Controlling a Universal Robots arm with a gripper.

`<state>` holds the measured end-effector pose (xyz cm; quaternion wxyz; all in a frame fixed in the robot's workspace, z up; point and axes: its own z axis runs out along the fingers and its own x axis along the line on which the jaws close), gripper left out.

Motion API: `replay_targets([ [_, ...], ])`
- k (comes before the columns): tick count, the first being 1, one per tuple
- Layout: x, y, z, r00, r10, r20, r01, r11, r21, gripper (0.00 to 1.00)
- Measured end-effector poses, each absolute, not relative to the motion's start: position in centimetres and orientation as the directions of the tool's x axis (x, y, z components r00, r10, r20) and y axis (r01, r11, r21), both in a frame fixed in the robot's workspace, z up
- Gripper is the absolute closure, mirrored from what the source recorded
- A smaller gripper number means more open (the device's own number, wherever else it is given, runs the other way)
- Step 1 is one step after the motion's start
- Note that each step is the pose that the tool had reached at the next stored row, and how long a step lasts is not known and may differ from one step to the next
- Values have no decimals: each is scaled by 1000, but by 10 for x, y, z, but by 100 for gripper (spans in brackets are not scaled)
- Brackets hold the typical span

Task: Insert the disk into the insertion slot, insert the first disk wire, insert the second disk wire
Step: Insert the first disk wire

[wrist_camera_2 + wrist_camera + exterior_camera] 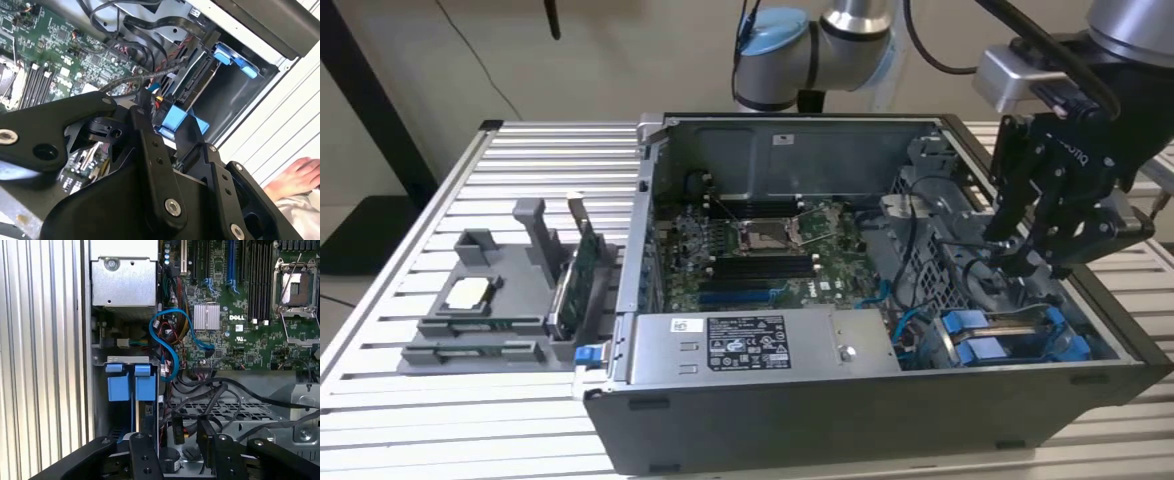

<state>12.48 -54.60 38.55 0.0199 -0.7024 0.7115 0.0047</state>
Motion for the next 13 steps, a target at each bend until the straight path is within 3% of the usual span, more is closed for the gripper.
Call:
replay_targets([
  [5,120,-546,385,-12,-999,-35,-1000,13,-26,55],
  [8,120,-546,385,-12,-999,-38,-1000,13,-28,69],
  [13,120,-546,385,-12,-999,-41,-1000,14,-28,69],
])
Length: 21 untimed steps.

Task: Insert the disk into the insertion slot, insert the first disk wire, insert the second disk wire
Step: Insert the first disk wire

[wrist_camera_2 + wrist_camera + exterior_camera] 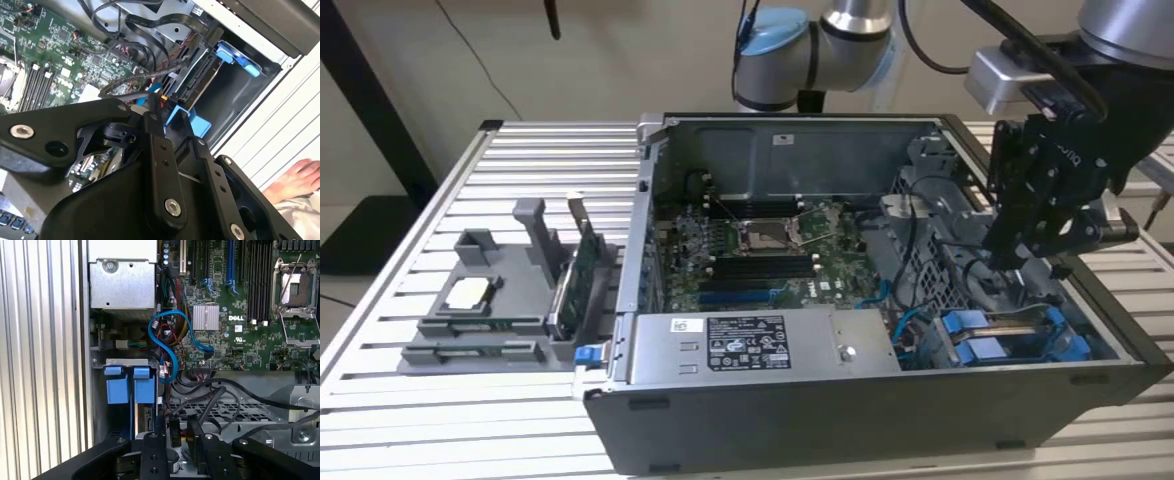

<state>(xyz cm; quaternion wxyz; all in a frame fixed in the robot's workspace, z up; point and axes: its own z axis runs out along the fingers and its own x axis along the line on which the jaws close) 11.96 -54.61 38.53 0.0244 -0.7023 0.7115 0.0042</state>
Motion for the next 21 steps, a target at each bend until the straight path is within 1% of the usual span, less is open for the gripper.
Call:
replay_targets([
  [11,121,-546,385,-12,-999,-41,-1000,13,-28,69],
  [13,121,-546,385,-12,-999,-41,-1000,13,-28,71],
  [14,121,-546,385,-12,-999,-41,-1000,13,-28,78],
  [21,121,-546,385,-12,-999,-41,-1000,13,-28,78],
])
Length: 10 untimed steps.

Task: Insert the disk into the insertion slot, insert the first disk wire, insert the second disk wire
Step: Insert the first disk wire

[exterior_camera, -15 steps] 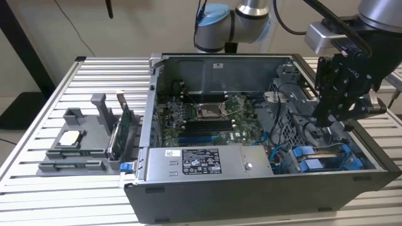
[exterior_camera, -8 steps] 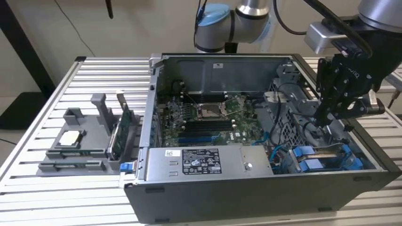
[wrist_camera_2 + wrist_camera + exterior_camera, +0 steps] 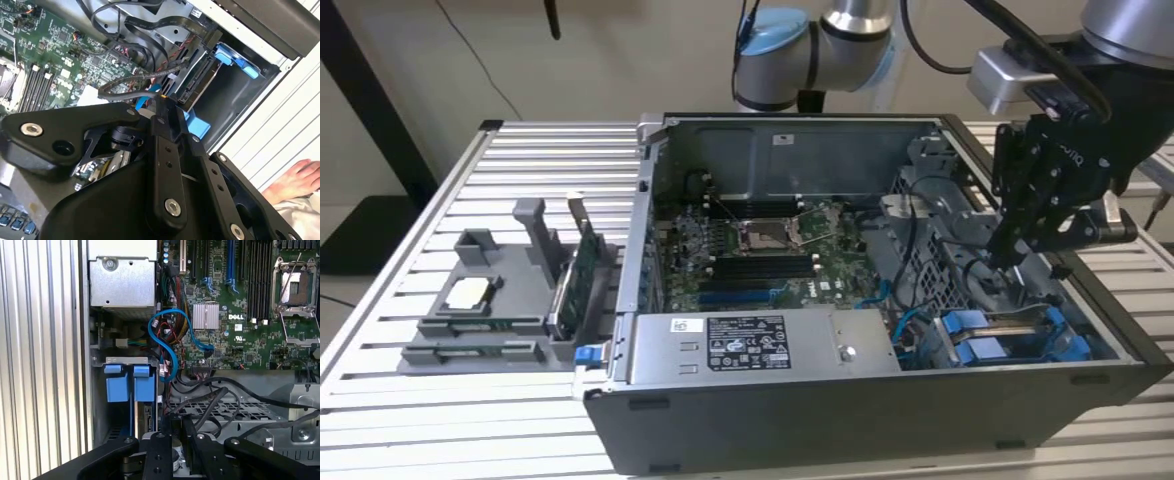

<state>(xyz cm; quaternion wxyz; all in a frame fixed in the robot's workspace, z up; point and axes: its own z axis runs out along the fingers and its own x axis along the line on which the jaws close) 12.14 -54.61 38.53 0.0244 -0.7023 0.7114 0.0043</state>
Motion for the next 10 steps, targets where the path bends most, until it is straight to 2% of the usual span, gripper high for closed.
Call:
replay_targets([
  [3,122,-546,385,-12,-999,-41,-1000,13,-28,81],
  [10,122,-547,384,-12,-999,-40,-1000,13,-28,81],
])
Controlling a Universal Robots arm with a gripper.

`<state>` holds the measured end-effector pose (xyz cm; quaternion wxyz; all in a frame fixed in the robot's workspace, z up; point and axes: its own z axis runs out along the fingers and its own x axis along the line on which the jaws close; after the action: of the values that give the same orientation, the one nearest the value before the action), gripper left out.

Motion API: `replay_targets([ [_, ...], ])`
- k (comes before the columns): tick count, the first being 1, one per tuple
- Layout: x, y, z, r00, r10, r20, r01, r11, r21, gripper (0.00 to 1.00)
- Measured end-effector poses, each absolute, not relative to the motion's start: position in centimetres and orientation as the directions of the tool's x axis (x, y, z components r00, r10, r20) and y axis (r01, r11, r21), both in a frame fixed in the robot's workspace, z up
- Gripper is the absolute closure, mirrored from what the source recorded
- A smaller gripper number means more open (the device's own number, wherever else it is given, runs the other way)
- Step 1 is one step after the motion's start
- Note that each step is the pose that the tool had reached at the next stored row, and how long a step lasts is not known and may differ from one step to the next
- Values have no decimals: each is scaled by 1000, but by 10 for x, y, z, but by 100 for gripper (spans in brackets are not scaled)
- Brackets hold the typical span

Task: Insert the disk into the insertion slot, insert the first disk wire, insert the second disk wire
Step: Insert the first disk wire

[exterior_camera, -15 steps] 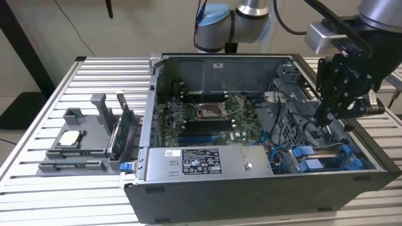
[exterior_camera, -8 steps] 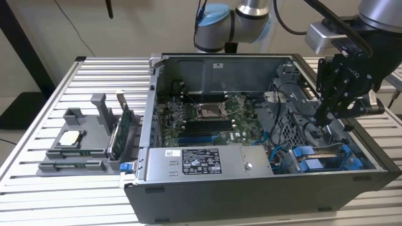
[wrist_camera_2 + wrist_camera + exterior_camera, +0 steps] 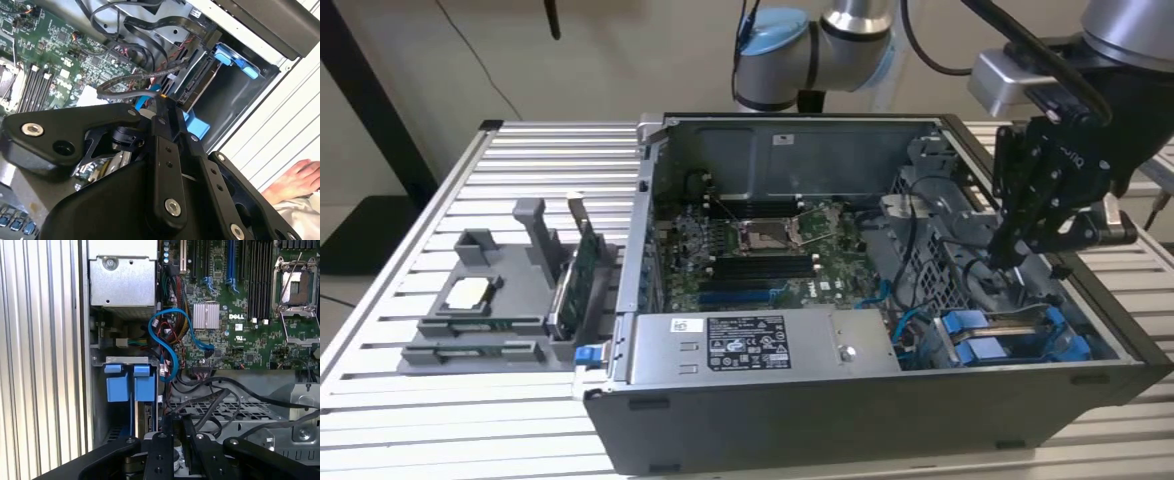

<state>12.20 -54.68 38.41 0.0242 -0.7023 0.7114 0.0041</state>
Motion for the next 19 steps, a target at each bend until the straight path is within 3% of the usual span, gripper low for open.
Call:
replay_targets([
  [19,125,-550,378,-12,-999,-34,-1000,13,-28,81],
])
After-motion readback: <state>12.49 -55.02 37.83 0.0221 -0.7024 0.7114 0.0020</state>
